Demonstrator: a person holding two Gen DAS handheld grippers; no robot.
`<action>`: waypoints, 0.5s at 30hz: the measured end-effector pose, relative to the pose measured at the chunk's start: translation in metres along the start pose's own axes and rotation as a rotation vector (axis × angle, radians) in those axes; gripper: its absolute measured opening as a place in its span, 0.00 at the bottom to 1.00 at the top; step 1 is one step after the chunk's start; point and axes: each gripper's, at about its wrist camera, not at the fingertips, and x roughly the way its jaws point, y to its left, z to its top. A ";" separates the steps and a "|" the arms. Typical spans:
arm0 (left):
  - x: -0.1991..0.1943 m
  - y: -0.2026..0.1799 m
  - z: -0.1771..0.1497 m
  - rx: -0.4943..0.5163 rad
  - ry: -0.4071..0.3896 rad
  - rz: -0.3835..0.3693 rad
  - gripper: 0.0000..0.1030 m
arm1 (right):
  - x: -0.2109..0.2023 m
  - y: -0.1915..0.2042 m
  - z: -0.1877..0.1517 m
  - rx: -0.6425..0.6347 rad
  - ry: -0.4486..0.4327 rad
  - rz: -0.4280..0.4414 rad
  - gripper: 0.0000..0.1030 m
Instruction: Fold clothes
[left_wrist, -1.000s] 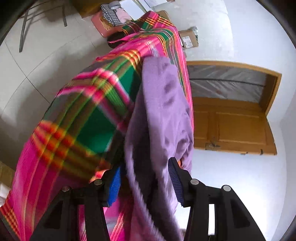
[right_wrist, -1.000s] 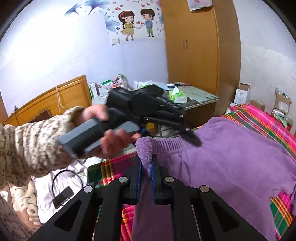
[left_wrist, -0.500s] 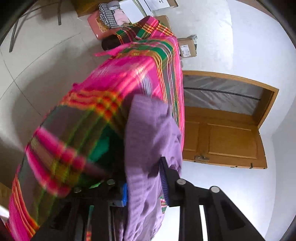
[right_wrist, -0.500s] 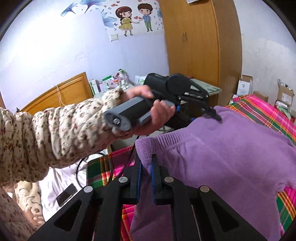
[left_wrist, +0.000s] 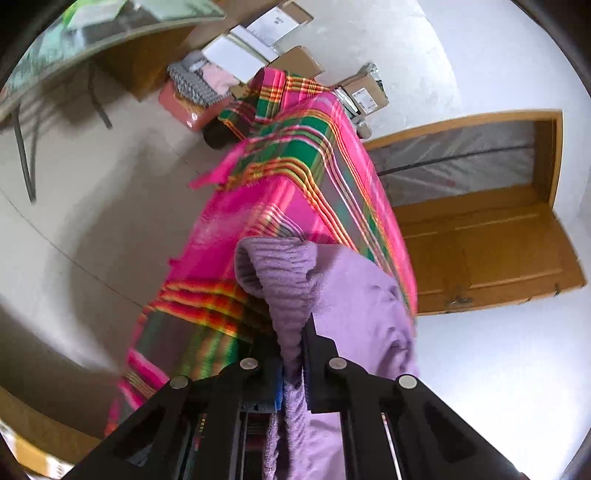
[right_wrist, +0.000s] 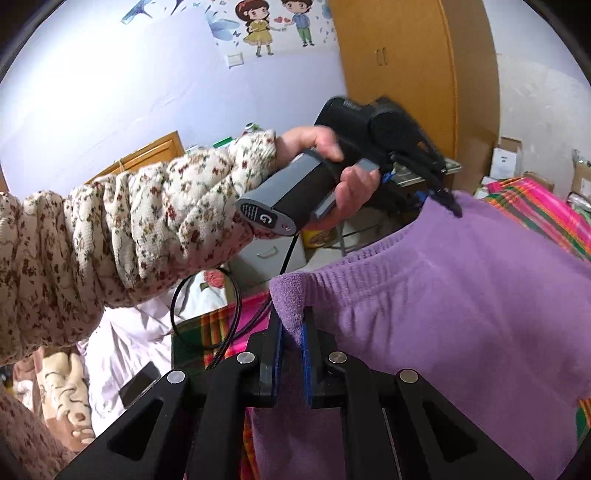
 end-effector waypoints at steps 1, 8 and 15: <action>0.001 0.001 0.000 0.000 0.002 0.010 0.08 | 0.006 0.001 0.000 -0.001 0.010 0.006 0.09; 0.011 0.003 0.007 0.009 0.009 0.056 0.08 | 0.043 -0.002 0.001 0.018 0.076 0.032 0.09; 0.003 -0.010 0.000 0.038 -0.006 0.134 0.12 | 0.054 -0.015 0.000 0.076 0.126 0.037 0.12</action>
